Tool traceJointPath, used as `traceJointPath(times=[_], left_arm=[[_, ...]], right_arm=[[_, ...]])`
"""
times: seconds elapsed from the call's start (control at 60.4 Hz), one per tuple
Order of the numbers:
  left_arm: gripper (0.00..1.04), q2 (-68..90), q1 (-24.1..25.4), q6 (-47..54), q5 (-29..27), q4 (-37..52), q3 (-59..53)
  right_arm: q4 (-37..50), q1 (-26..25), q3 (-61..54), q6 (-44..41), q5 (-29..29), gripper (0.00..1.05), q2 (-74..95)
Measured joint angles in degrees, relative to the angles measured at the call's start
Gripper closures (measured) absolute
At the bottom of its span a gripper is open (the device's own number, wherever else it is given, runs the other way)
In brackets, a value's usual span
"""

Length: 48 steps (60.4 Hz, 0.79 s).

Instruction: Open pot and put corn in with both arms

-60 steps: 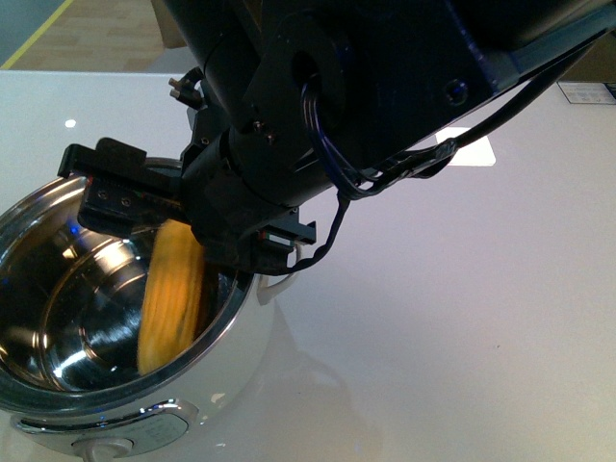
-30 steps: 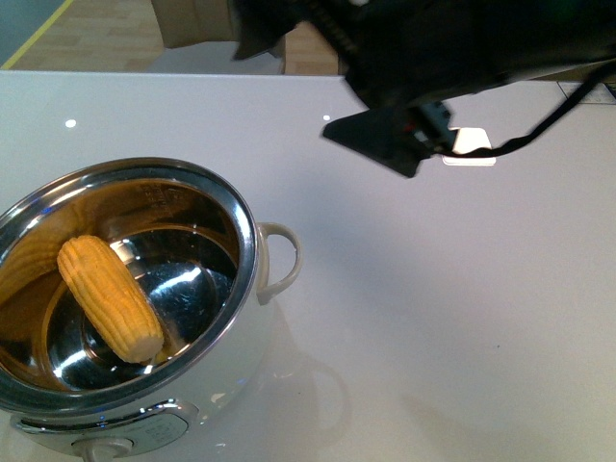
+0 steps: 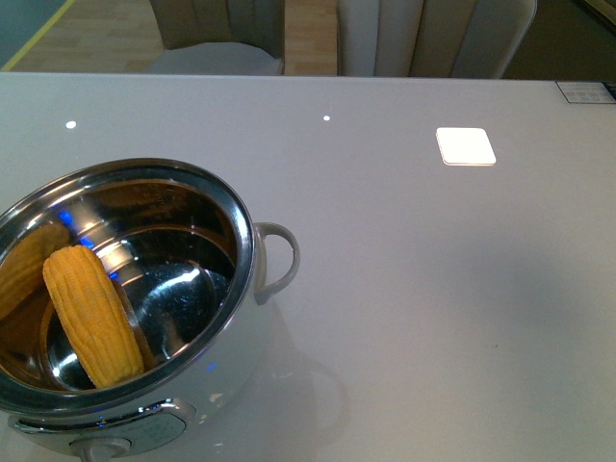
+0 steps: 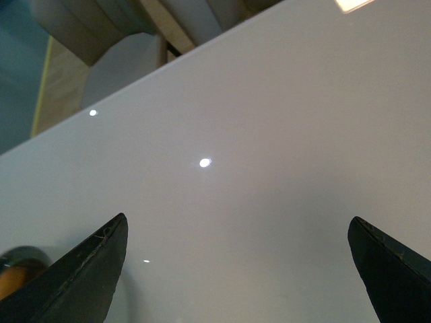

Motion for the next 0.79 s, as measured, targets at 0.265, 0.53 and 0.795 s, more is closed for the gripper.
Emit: traceJointPath(times=[0.265,0.53,0.795], left_arm=[[0.07,0.00,0.00,0.00,0.00,0.00,0.00],[0.07,0.00,0.00,0.02,0.00,0.00,0.00],[0.07,0.00,0.00,0.00,0.00,0.00,0.00]], right_arm=[[-3.37,-2.71,-4.94,-5.95,-0.55,0.09,-11.61],[28.46,0.22,-17.51,-19.87,3.26,0.50,-16.24],[24.61,0.26,-21.03,-21.66,3.39,0.95,-23.34]])
